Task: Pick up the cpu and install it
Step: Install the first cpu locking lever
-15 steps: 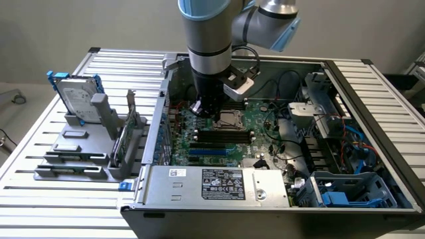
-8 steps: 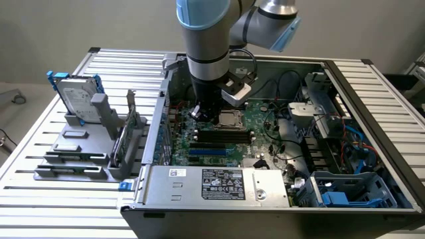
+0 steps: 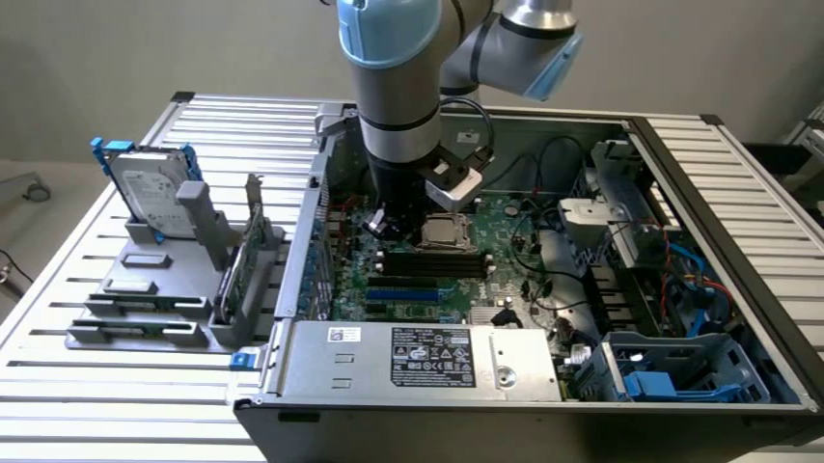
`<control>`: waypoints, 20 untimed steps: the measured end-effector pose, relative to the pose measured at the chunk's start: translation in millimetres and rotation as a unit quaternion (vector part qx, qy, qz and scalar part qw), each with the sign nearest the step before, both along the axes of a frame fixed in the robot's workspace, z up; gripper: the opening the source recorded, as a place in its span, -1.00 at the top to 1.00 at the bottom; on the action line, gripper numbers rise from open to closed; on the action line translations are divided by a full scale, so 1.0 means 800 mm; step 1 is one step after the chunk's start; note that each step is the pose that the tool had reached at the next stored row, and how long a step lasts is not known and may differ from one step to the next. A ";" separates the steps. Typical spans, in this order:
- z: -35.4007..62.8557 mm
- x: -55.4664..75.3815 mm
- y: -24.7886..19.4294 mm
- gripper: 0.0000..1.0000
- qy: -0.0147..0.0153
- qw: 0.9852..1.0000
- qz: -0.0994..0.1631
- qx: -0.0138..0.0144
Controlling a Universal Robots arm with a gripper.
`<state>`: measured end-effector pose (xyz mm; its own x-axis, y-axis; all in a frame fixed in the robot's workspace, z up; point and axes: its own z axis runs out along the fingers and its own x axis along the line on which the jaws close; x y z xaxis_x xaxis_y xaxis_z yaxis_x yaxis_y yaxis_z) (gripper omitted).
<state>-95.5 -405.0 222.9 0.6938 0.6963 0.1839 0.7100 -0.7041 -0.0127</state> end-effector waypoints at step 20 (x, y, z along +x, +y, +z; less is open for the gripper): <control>-0.021 -0.004 0.0062 0.79 0.000 1.000 0.001 0.012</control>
